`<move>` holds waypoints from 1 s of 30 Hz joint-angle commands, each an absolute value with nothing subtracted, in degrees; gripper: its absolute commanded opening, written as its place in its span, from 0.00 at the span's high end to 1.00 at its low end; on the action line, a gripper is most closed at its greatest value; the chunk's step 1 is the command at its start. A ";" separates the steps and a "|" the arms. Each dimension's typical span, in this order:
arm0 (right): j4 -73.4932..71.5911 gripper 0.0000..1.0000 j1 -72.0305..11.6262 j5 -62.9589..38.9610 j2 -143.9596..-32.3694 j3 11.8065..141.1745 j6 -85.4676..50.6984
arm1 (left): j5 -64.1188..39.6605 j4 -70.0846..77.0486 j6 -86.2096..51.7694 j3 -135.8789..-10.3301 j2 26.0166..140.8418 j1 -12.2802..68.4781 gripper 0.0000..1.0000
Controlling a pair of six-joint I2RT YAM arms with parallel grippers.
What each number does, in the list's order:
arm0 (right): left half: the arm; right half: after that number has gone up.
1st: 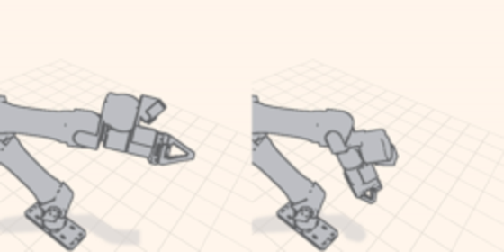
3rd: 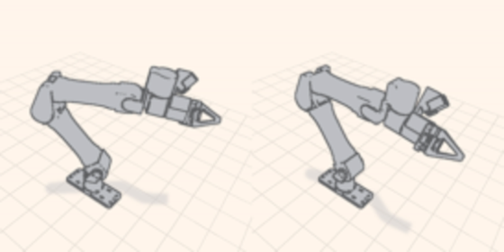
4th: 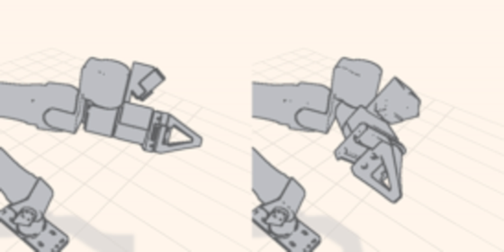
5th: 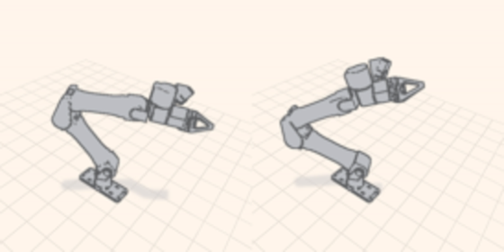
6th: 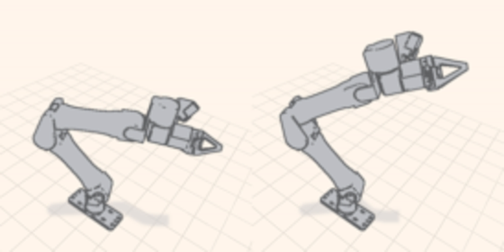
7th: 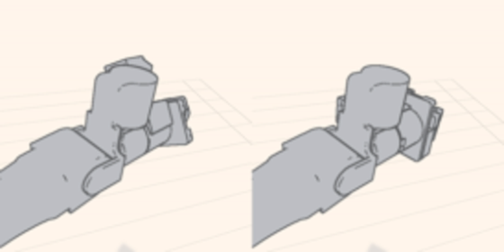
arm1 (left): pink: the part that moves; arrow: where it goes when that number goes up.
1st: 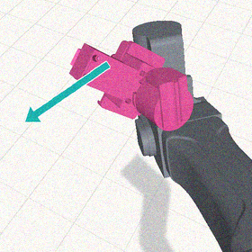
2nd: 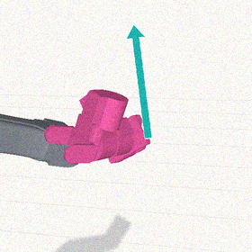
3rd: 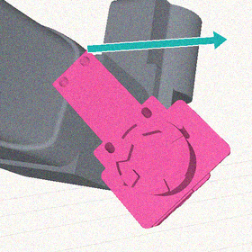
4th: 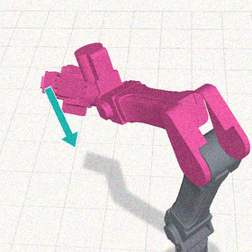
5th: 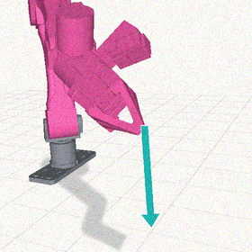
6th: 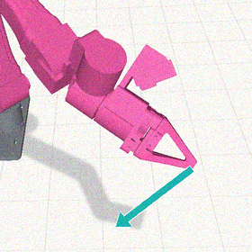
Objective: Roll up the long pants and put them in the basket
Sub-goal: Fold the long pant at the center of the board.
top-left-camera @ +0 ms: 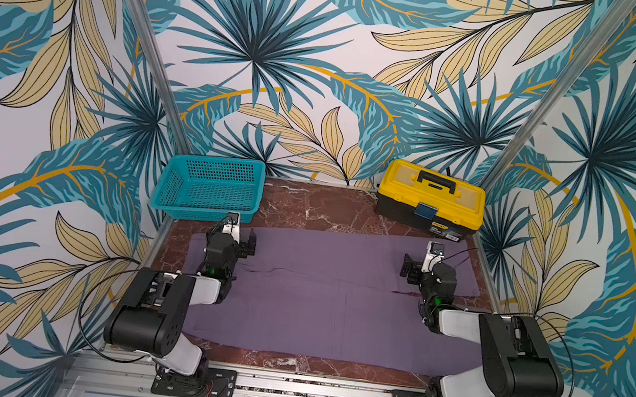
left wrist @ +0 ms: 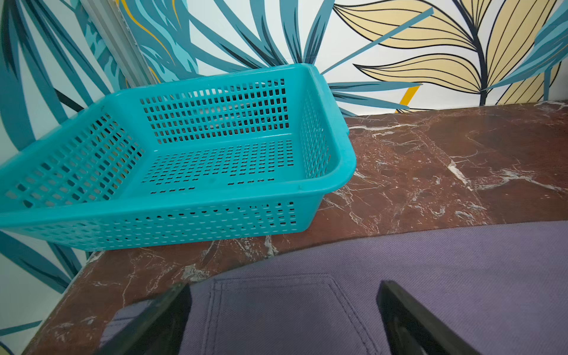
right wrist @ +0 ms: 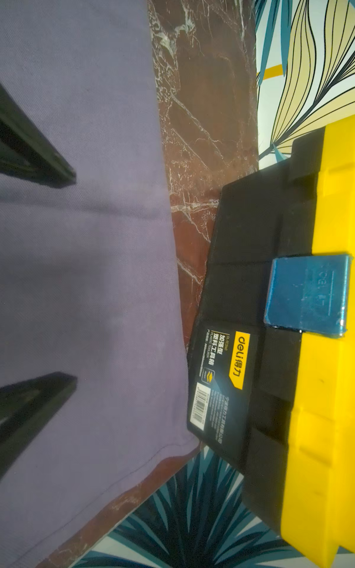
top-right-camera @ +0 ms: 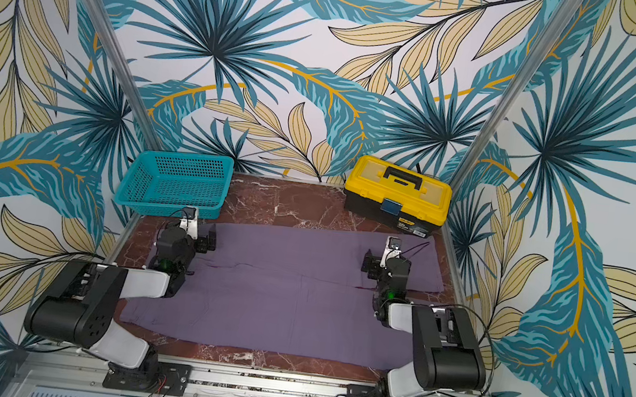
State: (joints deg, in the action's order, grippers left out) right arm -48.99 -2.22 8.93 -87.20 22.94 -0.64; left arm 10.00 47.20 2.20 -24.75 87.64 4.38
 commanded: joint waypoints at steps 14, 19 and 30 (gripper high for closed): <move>-48.15 0.00 -1.94 8.48 -86.48 23.82 -1.44 | 9.07 46.80 3.17 -23.55 86.97 4.04 0.00; -25.81 0.00 -2.42 20.18 -75.07 28.90 -7.44 | 16.94 20.18 0.13 -34.06 77.56 6.75 0.00; 26.78 0.00 -2.55 20.90 -67.93 43.48 -23.55 | 11.94 -41.90 -28.08 -51.26 70.25 11.07 0.00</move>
